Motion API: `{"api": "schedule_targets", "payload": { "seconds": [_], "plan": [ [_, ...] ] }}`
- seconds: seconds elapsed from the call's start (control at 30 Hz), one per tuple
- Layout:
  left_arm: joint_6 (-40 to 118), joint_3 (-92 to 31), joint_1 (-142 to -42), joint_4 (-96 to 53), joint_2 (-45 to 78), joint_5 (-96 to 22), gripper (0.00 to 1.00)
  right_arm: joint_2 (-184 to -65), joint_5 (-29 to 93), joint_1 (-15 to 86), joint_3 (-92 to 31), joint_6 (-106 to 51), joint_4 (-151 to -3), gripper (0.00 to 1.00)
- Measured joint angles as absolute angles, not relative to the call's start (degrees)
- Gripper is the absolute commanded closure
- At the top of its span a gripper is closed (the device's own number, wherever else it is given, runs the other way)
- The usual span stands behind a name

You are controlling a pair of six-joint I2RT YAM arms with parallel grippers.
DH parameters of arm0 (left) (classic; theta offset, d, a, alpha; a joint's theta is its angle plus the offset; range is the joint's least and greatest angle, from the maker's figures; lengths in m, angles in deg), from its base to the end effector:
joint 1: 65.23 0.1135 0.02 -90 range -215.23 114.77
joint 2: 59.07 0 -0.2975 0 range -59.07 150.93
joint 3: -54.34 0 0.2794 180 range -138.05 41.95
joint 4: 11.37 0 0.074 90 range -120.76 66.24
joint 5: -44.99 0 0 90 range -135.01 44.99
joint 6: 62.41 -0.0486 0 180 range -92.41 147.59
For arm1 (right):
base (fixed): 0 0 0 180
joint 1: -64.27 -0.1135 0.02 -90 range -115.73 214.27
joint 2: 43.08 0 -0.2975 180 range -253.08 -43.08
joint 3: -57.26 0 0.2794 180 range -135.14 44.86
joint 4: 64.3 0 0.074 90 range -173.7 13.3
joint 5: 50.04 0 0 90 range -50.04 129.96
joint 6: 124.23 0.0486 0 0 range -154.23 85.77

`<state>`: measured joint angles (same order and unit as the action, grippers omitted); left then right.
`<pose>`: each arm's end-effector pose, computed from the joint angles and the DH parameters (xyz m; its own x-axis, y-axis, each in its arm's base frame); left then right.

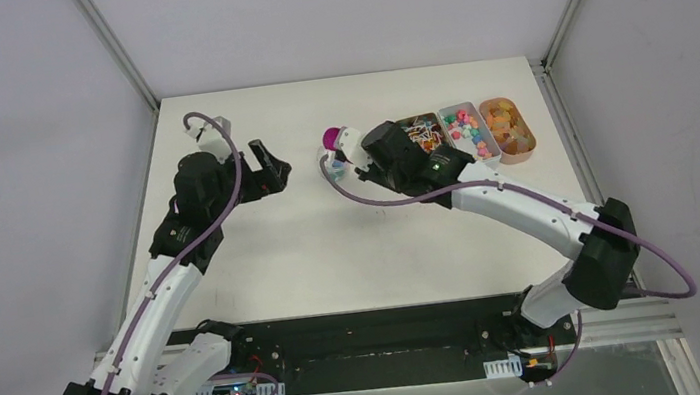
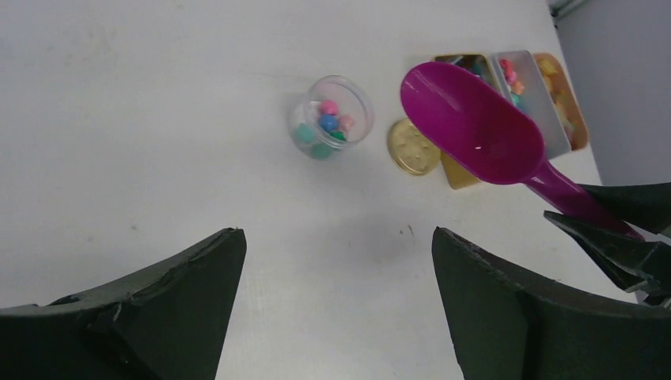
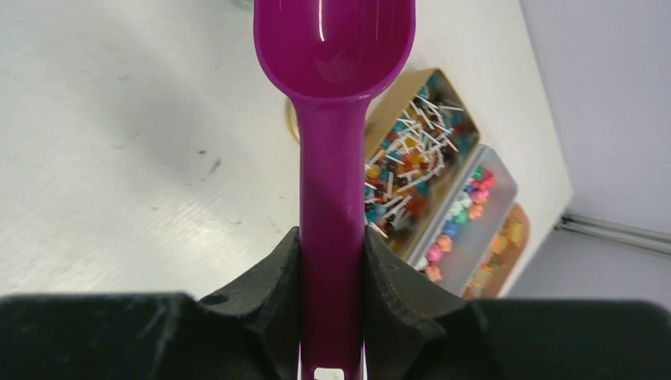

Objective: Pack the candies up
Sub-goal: Adjust the spatula.

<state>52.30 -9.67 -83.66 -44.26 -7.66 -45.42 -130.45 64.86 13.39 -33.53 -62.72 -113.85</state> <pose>0.2108 -0.0699 0.3645 -0.4284 -0.2979 -0.8531 0.1439 0.9096 -0.3898 0.2475 0.2719 0.3422 -0.1519 -0.8725 -0.4643 -0.6737 0.4352 -0.5973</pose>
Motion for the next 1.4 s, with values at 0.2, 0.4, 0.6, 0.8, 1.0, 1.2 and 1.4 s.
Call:
{"api": "schedule_targets", "payload": {
  "seconds": [0.2, 0.4, 0.6, 0.8, 1.0, 1.2, 1.4],
  "plan": [
    [54.4, -11.0, -83.7, -40.6, -1.3, -35.5, 0.13, -123.9, 53.5, 13.4, -28.9, -56.5, -111.7, 1.00],
    [56.9, -12.4, -83.7, -36.1, 4.3, -27.7, 0.21, -118.4, 45.2, 13.4, -25.4, -52.4, -109.3, 1.00],
    [59.1, -12.4, -83.7, -32.0, 8.4, -20.8, 0.25, -115.5, 40.6, 13.4, -24.4, -50.3, -106.8, 1.00],
    [60.1, -12.0, -83.7, -31.2, 11.7, -18.2, 0.31, -113.6, 39.3, 13.4, -22.9, -49.3, -105.7, 1.00],
    [60.1, -11.3, -83.7, -32.4, 14.1, -17.2, 0.33, -110.3, 37.6, 13.4, -20.3, -48.6, -102.6, 1.00],
    [59.8, -11.3, -83.7, -33.5, 14.9, -17.0, 0.35, -108.2, 37.2, 13.4, -19.7, -47.6, -99.6, 1.00],
    [59.3, -11.3, -83.7, -35.2, 15.0, -17.4, 0.23, -108.7, 38.5, 13.8, -19.5, -45.6, -99.6, 1.00]
  ]
}}
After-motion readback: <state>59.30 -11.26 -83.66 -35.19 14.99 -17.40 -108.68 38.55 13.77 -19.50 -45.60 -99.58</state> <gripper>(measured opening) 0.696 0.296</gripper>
